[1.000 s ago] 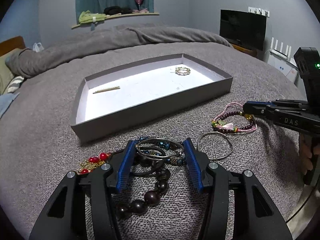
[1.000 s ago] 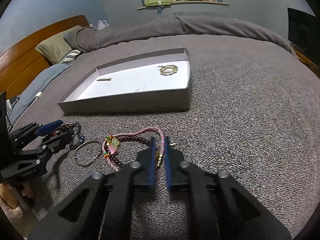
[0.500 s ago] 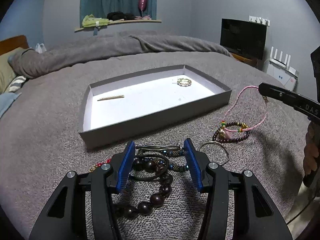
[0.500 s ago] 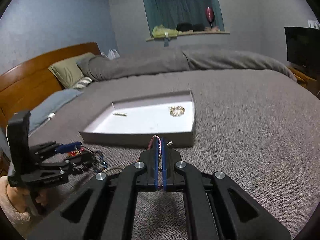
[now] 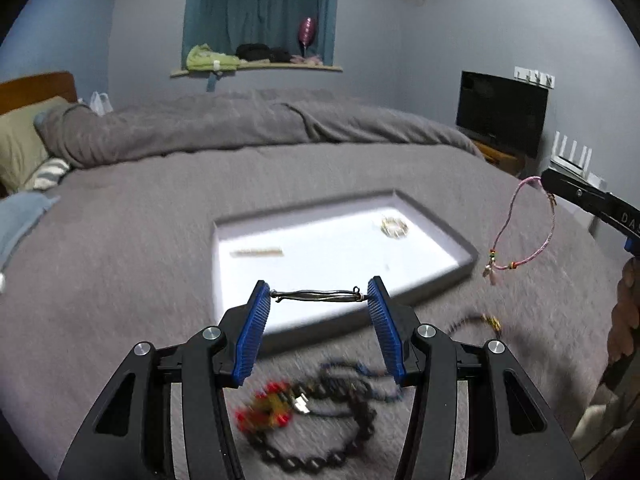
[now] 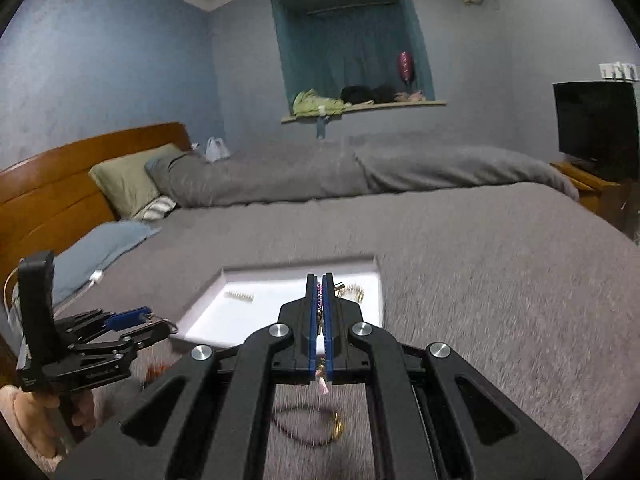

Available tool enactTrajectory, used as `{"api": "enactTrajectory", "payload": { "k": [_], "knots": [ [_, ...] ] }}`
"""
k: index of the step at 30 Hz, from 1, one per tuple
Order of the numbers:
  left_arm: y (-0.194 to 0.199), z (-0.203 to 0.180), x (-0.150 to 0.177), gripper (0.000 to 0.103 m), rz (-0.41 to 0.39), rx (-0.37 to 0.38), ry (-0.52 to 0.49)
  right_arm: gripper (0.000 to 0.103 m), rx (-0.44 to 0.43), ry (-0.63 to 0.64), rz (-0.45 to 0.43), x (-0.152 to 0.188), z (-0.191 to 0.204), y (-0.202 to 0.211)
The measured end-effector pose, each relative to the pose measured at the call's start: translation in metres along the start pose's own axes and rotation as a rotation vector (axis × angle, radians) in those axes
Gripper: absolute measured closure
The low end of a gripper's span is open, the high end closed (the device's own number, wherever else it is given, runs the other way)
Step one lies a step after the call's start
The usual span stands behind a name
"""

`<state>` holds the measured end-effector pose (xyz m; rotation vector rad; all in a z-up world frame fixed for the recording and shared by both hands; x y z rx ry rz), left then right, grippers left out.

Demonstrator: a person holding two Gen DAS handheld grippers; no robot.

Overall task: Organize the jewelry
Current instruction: 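Carry both bracelets into the tray and open both grippers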

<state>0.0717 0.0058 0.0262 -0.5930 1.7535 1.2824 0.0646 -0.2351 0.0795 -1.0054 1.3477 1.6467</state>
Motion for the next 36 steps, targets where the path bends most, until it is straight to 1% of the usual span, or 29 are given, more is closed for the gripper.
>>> {"api": "enactTrajectory", "payload": {
  "k": [3, 6, 7, 10, 12, 15, 19, 26, 30, 32, 36],
  "knots": [
    [-0.008, 0.012, -0.016, 0.051, -0.013, -0.057, 0.004, 0.100, 0.025, -0.023, -0.003, -0.011, -0.002, -0.013],
    [-0.027, 0.027, -0.021, 0.051, -0.001, -0.088, 0.049, 0.100, 0.049, -0.064, -0.008, -0.019, -0.005, -0.036],
    [-0.034, 0.032, -0.020, 0.051, 0.007, -0.085, 0.068, 0.100, 0.059, -0.067, -0.003, -0.018, -0.005, -0.044],
    [-0.053, 0.047, -0.012, 0.051, 0.046, -0.087, 0.105, 0.100, 0.068, -0.071, 0.027, -0.007, -0.005, -0.065],
    [-0.065, 0.054, -0.003, 0.051, 0.079, -0.097, 0.100, 0.100, 0.079, -0.039, 0.065, 0.005, -0.002, -0.081],
    [-0.074, 0.062, 0.004, 0.051, 0.103, -0.107, 0.095, 0.100, 0.084, -0.006, 0.106, 0.017, 0.003, -0.096],
    [-0.082, 0.065, 0.011, 0.051, 0.123, -0.101, 0.105, 0.100, 0.082, 0.023, 0.161, 0.034, 0.008, -0.108],
    [-0.095, 0.058, 0.019, 0.051, 0.171, -0.088, 0.066, 0.100, 0.071, 0.049, 0.251, 0.055, 0.008, -0.120],
    [-0.099, 0.056, 0.021, 0.051, 0.185, -0.088, 0.053, 0.100, 0.066, 0.074, 0.284, 0.062, 0.013, -0.126],
    [-0.102, 0.055, 0.023, 0.051, 0.206, -0.071, 0.053, 0.100, 0.066, 0.081, 0.295, 0.065, 0.014, -0.127],
    [-0.104, 0.056, 0.025, 0.051, 0.220, -0.069, 0.057, 0.100, 0.067, 0.092, 0.313, 0.069, 0.017, -0.130]
  ]
}}
Point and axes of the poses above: each gripper's, at about its wrist camera, not at the fingertips, and y roughly against the way its jaws point, z to its left, x to its underside, the point moved 3 cm from there along -y, roughly the way its jaws point, and after that the axes turned 8 degrees about x, right-handed, at the moved point
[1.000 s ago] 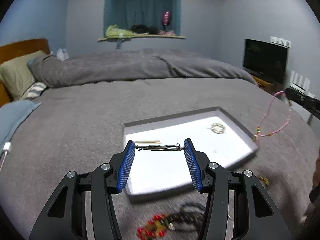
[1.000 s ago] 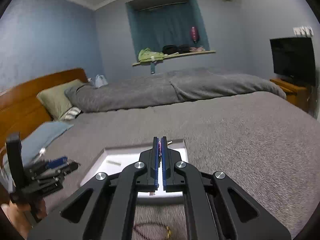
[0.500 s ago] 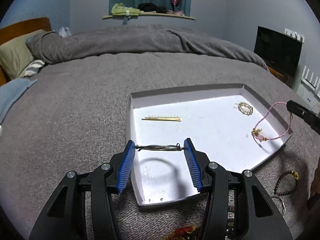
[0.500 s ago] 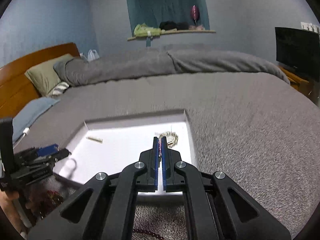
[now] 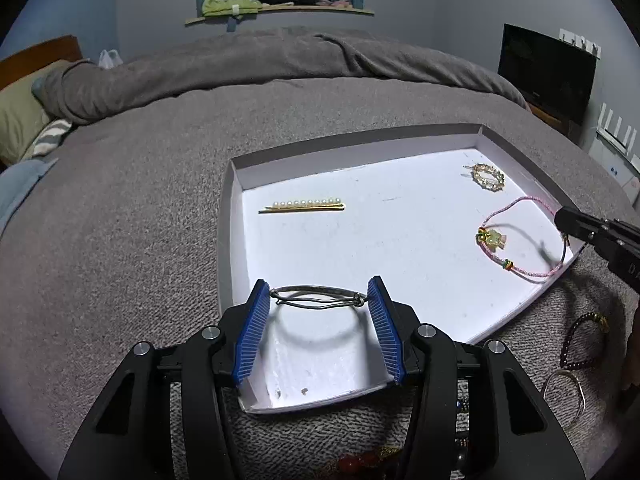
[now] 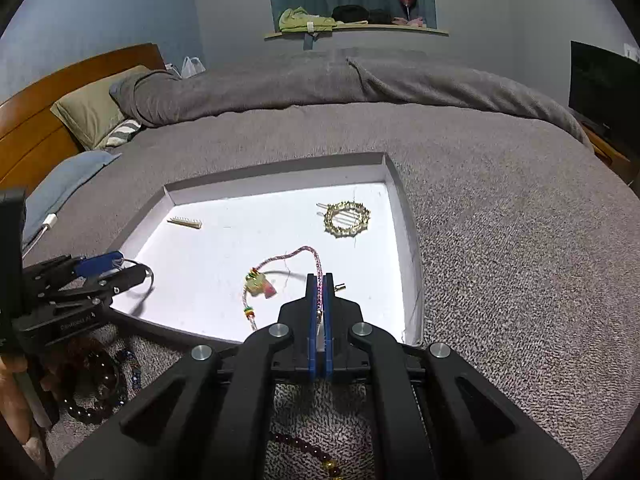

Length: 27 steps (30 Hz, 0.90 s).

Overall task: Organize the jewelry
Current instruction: 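Carry both bracelets into the tray and open both grippers, then withdraw both grippers from the tray back toward the remaining jewelry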

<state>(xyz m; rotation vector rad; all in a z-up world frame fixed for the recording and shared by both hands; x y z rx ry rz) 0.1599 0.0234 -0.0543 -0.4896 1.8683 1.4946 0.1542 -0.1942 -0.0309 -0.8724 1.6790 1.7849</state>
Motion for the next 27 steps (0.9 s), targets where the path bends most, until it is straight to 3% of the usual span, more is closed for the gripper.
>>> {"api": "enactTrajectory", "payload": {
  "k": [17, 19, 21, 25, 27],
  "knots": [
    [0.007, -0.007, -0.002, 0.043, -0.032, -0.002, -0.019, 0.099, -0.014, 0.002, 0.001, 0.001, 0.001, 0.000],
    [0.010, -0.007, -0.003, 0.033, -0.047, -0.017, -0.020, 0.094, -0.018, -0.004, -0.009, 0.000, 0.000, 0.003],
    [0.013, -0.006, -0.003, 0.033, -0.055, -0.014, -0.018, 0.082, -0.017, -0.012, -0.027, -0.002, 0.000, 0.007],
    [0.018, -0.004, -0.005, 0.032, -0.070, -0.016, -0.006, 0.071, -0.024, -0.025, -0.056, -0.005, 0.000, 0.015],
    [0.020, -0.005, -0.005, 0.031, -0.080, -0.024, -0.007, 0.056, -0.023, -0.027, -0.068, -0.005, 0.000, 0.018]
  ]
}}
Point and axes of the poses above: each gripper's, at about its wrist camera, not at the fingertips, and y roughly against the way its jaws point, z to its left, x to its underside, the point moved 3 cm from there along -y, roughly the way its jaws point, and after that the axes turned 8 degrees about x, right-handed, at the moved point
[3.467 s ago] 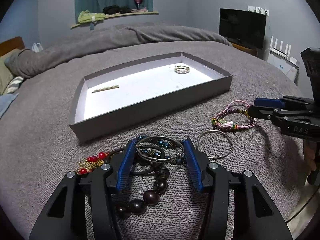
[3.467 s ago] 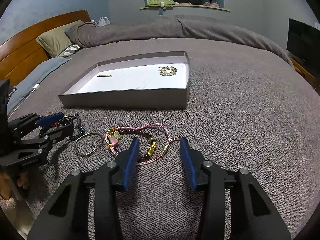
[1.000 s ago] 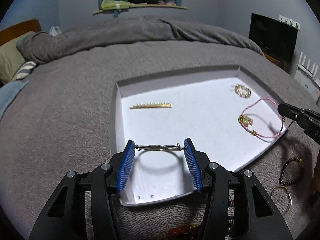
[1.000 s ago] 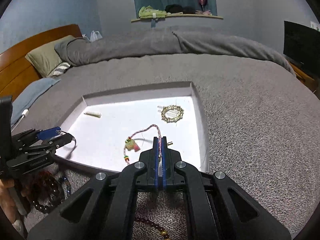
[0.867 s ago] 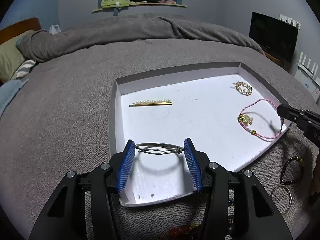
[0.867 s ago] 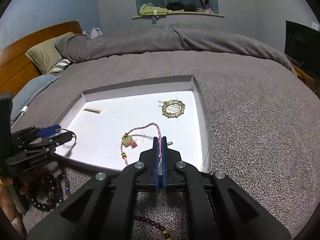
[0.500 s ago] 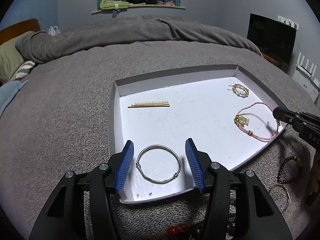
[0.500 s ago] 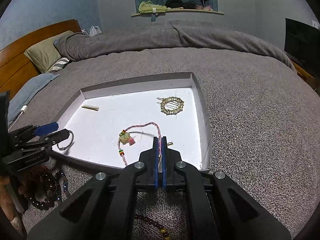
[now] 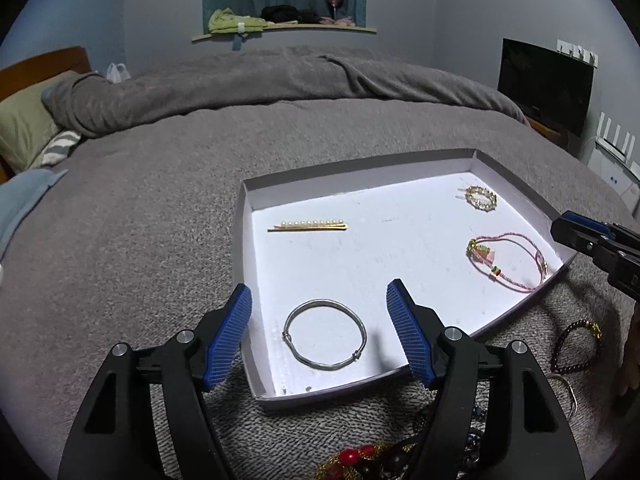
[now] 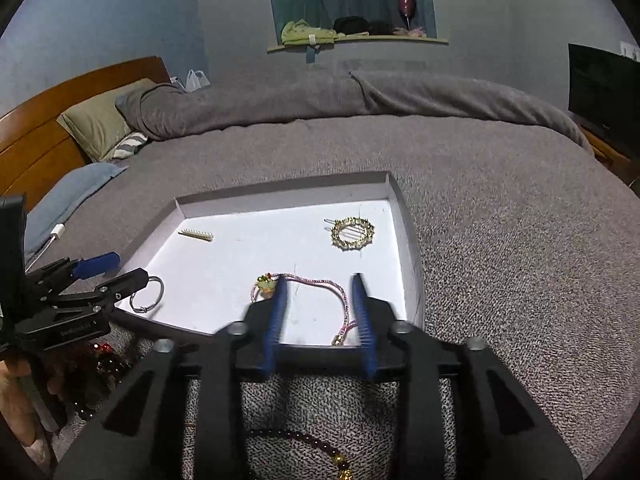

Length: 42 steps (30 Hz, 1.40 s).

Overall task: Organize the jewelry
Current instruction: 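Withdraw both grippers from the tray back toward the remaining jewelry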

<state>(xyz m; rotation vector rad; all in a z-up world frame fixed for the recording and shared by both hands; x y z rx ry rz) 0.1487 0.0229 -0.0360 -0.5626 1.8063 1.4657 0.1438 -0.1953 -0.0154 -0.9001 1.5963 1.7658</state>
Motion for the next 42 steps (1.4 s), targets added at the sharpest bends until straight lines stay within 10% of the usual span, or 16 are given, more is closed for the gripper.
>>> {"api": "enactTrajectory", "payload": {
  "k": [15, 42],
  "knots": [
    [0.018, -0.007, -0.004, 0.020, -0.046, -0.016, -0.002, 0.008, 0.008, -0.014, -0.054, -0.005, -0.001, 0.013],
    [0.079, -0.022, 0.019, 0.010, -0.098, -0.050, 0.005, 0.006, 0.023, -0.095, -0.111, 0.017, -0.024, 0.058]
  ]
}}
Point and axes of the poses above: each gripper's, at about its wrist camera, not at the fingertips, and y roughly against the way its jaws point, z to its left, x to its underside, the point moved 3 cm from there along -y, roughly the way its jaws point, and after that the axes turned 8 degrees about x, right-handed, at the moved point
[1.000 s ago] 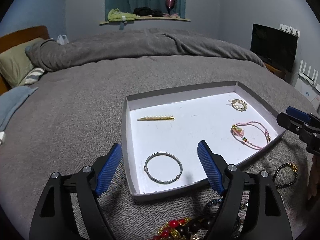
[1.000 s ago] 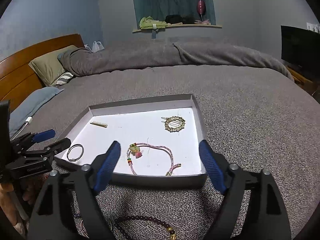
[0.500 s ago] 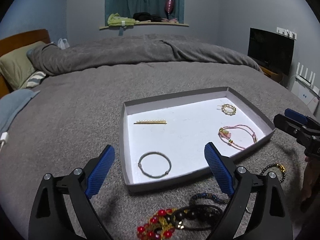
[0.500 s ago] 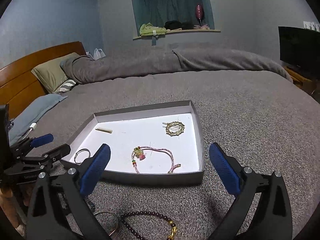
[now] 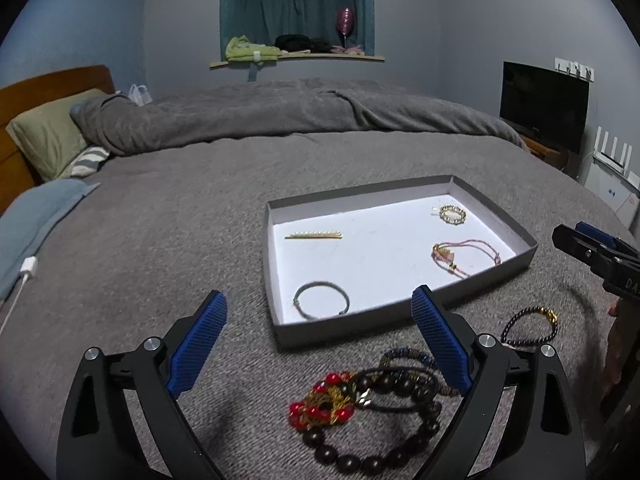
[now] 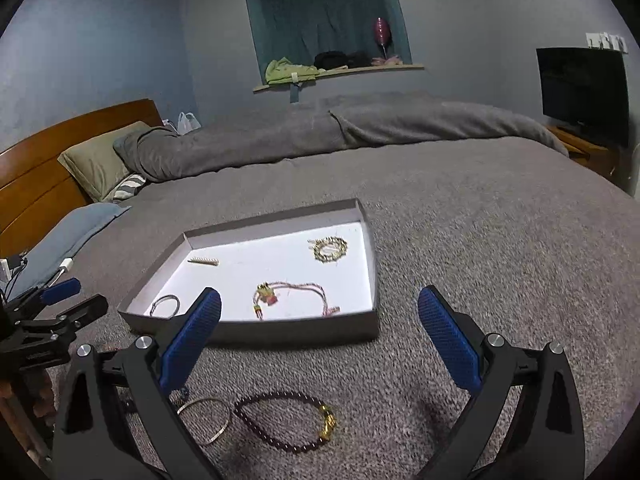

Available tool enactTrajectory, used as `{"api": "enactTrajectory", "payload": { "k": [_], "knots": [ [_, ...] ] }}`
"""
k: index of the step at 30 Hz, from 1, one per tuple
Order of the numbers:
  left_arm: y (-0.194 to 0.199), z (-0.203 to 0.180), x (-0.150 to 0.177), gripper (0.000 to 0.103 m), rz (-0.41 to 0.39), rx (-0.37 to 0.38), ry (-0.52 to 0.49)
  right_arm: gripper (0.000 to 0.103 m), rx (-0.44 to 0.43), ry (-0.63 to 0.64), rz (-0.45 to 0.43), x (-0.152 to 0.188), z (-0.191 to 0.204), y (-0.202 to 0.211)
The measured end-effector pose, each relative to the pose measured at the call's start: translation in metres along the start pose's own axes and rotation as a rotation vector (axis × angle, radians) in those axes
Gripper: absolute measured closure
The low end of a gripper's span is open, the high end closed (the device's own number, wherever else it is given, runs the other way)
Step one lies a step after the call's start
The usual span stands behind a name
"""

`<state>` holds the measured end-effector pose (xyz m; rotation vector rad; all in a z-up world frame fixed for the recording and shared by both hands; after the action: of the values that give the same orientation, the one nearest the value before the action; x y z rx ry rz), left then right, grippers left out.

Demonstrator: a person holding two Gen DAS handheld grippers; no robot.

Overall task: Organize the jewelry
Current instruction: 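Withdraw both grippers from the tray back toward the remaining jewelry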

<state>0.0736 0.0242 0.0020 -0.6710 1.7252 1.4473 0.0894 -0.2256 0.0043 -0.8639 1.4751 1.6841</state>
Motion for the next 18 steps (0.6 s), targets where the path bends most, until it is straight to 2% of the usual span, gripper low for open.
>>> {"api": "enactTrajectory", "payload": {
  "k": [8, 18],
  "knots": [
    [0.010, 0.012, 0.018, 0.010, 0.016, -0.008, 0.029, 0.006, 0.007, -0.017, 0.038, 0.017, -0.013, 0.007],
    [0.021, 0.013, 0.052, 0.010, 0.066, 0.023, 0.032, 0.006, -0.018, -0.020, 0.076, 0.035, -0.018, 0.024]
  ]
}}
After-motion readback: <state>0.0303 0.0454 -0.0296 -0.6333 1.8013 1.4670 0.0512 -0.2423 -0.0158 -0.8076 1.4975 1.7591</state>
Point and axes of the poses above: each gripper's, at about its wrist camera, not at the fingertips, and y roughly against the way its jaws point, z to its left, x to its underside, the point moved 3 cm from there along -y, roughly the way its jaws point, and after that the axes turned 8 degrees about x, right-handed, at the moved point
